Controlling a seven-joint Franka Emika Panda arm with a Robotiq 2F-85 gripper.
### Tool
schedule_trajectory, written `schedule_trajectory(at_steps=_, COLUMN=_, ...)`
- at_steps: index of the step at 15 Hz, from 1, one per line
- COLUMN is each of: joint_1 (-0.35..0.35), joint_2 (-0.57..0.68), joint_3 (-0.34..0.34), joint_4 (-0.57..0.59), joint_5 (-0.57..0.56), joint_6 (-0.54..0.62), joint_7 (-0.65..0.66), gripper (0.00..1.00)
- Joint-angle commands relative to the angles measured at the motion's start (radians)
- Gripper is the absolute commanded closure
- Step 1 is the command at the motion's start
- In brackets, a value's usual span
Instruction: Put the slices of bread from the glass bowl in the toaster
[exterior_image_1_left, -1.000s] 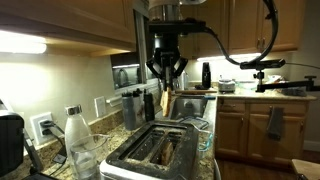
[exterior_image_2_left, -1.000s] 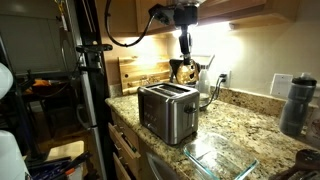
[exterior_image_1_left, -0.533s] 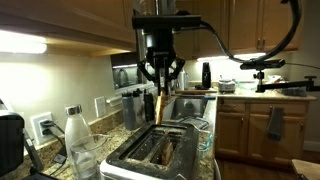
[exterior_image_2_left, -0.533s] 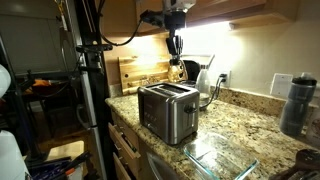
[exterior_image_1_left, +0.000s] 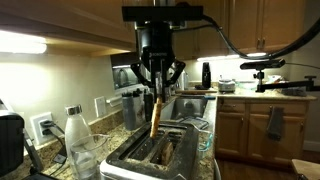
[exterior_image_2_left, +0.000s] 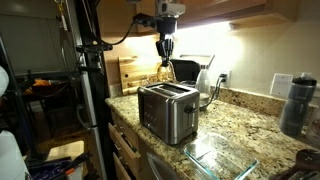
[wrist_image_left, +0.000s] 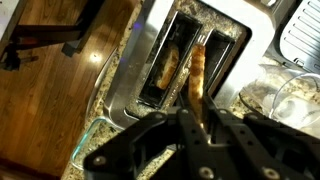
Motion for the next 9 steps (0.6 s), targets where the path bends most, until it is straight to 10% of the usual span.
schedule_trajectory(at_steps=1, joint_1=0.009, joint_2=-0.072, joint_3=-0.005, joint_4=-0.077, joint_5=0.038, joint_6=0.038, joint_7=0.014, gripper=0.96)
schedule_trajectory(at_steps=9, joint_1=0.000, joint_2=-0.063, joint_3=-0.012, joint_4=-0.138, joint_5=0.040, joint_6=0.173, joint_7=0.000, gripper=0.96)
